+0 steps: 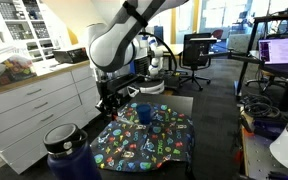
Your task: Put the marker in the blue cup
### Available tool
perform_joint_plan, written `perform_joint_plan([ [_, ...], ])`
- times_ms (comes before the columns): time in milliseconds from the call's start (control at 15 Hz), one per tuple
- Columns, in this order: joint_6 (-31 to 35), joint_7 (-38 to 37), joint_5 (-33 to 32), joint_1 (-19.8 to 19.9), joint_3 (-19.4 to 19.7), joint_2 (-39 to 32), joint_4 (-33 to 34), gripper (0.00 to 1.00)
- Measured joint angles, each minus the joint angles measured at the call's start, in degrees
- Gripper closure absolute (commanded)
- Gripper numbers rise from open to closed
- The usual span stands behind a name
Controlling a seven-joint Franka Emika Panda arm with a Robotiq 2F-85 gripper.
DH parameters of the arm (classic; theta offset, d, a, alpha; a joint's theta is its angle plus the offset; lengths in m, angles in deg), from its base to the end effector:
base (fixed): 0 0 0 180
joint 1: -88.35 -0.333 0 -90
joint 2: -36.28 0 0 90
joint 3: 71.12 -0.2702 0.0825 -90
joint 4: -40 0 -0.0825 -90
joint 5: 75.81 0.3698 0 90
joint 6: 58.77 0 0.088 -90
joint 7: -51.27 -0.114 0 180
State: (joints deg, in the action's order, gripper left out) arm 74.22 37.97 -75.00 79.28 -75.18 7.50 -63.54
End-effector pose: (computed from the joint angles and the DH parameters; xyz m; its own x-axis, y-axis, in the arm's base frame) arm 0.6049 0.1395 0.2299 0.9998 -0.0215 0.0018 -0.0214 -0.9987 -0.0462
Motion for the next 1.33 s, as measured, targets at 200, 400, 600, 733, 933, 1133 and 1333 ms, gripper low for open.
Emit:
perform_joint_plan([
  [200, 0.14, 0.0, 0.0, 0.08, 0.31, 1.56, 0.15, 0.94],
  [400, 1.03, 0.03, 0.0, 0.28, 0.78, 3.19, 0.22, 0.94],
  [600, 3.01, 0.07, 0.0, 0.8, 1.08, 4.73, 0.21, 0.94],
  [733, 4.96, 0.33, 0.0, 1.08, 1.3, 5.66, 0.1, 0.94],
  [933, 7.88, 1.3, 0.0, 1.45, 1.54, 6.8, -0.21, 0.94],
  [1133, 11.1, 2.38, 0.0, 2.02, 1.55, 8.15, -1.36, 0.94],
  [1333, 15.75, 4.47, 0.02, 2.46, 1.53, 9.76, -3.66, 0.94],
])
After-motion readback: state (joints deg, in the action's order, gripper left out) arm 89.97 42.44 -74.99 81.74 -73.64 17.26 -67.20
